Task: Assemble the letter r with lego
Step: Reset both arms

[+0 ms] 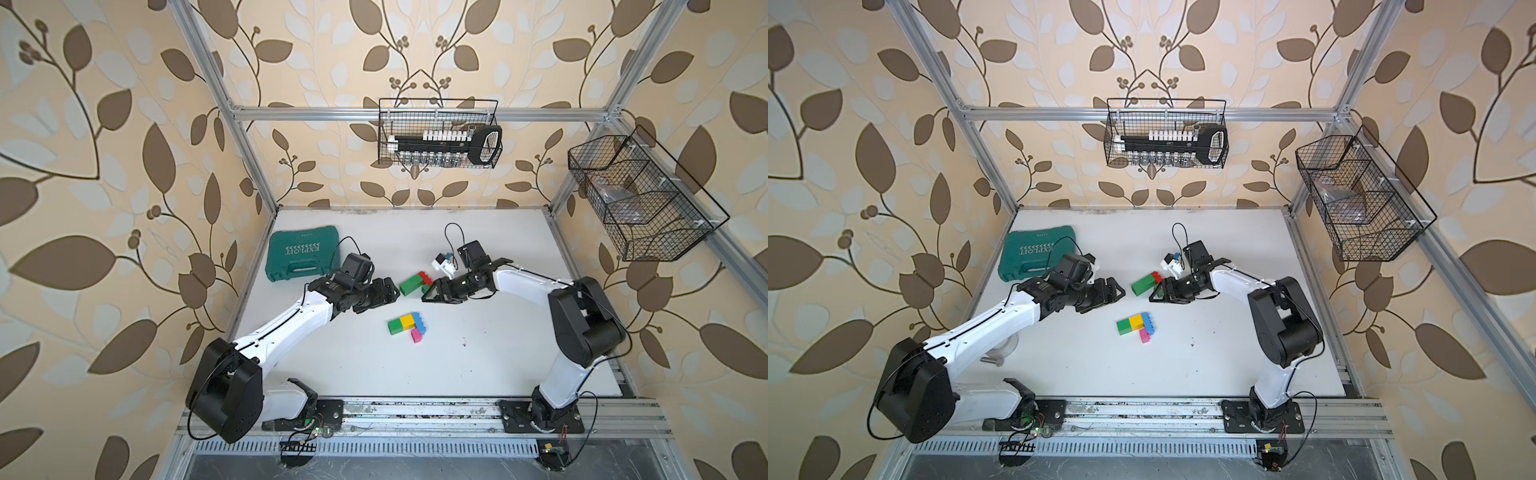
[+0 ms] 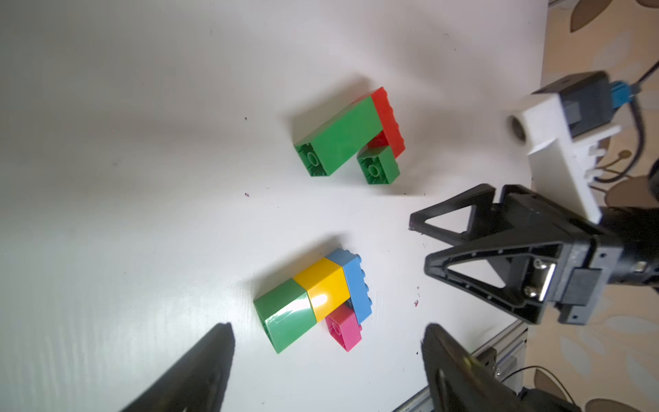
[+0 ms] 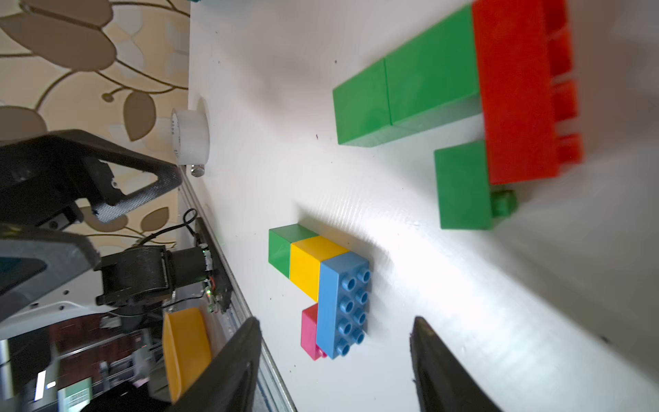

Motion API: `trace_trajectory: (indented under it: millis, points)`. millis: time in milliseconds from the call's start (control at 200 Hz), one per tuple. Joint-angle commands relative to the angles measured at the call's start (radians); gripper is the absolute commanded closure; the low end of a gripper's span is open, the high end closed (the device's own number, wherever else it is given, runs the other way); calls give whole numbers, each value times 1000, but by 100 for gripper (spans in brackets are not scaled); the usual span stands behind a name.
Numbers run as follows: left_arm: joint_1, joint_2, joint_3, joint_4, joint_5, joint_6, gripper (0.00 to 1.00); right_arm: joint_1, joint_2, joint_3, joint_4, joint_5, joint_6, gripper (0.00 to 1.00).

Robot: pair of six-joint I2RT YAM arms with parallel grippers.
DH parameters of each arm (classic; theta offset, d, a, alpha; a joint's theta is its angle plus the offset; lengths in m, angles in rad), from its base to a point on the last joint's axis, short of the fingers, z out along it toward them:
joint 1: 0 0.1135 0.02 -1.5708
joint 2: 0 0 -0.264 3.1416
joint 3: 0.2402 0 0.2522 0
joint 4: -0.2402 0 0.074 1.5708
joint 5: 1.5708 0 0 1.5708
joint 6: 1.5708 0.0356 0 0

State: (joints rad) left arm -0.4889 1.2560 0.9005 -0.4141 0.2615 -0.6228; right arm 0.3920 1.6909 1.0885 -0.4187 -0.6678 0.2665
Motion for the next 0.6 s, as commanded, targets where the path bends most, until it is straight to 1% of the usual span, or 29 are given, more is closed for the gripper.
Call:
trace_trajectory:
  millis: [0,75,150,195,230,270,315,345,415,445,500,545,595]
  points:
    - [9,-142,85,-32,-55,178,15,-4,-187,32,-118,207,-87,37]
    - [9,-243,92,-22,-117,269,13,-7,-334,30,-136,302,-130,37]
    - [9,-357,57,38,-199,367,12,-11,-480,20,-125,406,-171,34]
    - [9,-428,14,94,-254,424,11,-13,-564,-1,-94,454,-205,30]
    - [9,-482,-26,144,-290,464,10,-13,-627,-22,-63,499,-229,24]
    - [9,-537,-79,204,-330,511,9,-15,-696,-50,-21,558,-253,20]
    - [9,-582,-133,264,-373,562,8,-15,-763,-95,35,616,-291,16]
    - [9,-604,-170,295,-405,593,7,-14,-807,-132,84,653,-319,12]
    - [10,-610,-230,361,-503,639,4,-15,-901,-240,213,741,-371,1]
    - [13,-593,-259,397,-559,652,2,-15,-940,-295,277,780,-388,1]
    - [33,-539,-302,473,-644,660,1,-15,-995,-412,419,863,-461,1]
    - [78,-485,-328,537,-648,647,1,-16,-1010,-513,558,964,-507,1]
    - [151,-424,-345,587,-594,595,1,-29,-987,-597,697,1097,-539,1]
